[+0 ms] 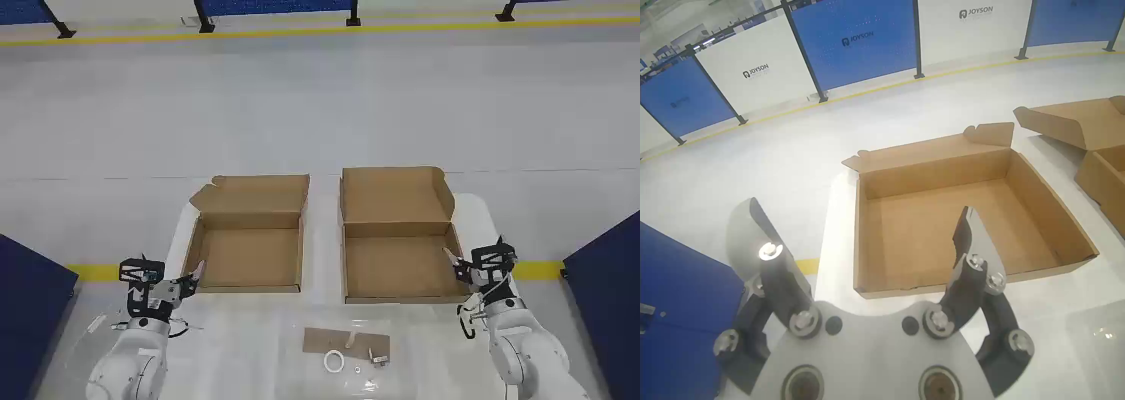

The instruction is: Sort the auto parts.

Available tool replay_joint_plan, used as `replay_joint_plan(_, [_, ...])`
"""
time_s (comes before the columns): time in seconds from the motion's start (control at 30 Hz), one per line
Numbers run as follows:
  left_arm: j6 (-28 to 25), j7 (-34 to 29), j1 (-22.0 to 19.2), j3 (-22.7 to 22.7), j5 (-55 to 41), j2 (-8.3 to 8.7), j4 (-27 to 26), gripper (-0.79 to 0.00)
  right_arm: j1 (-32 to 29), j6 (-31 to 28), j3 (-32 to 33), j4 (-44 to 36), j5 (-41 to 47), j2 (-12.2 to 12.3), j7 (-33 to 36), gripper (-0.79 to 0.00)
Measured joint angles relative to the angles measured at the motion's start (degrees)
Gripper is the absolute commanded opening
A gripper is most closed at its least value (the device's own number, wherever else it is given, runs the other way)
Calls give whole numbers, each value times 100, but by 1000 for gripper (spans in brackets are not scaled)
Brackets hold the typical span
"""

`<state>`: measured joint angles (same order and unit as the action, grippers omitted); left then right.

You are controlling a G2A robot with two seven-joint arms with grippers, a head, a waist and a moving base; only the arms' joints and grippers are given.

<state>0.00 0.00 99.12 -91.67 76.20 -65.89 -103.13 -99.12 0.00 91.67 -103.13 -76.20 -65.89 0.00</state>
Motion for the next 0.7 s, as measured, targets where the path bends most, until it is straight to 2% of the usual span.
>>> replay_joint_plan(0.17, [0, 0, 0, 0, 0, 0, 0, 0, 1, -2, 0, -2, -2, 0, -1, 0])
replay_joint_plan(0.27, [0, 0, 0, 0, 0, 0, 0, 0, 0, -84, 13, -127, -372, 23, 7, 0])
replay_joint_plan(0.4, [0, 0, 0, 0, 0, 0, 0, 0, -85, -605, 59, -497, -1049, 77, 420, 0])
replay_joint_plan(0.5, [0, 0, 0, 0, 0, 0, 0, 0, -109, -1063, 74, -658, -1209, 103, 571, 0])
replay_joint_plan(0.7, [0, 0, 0, 0, 0, 0, 0, 0, -107, -963, 72, -647, -1196, 101, 559, 0])
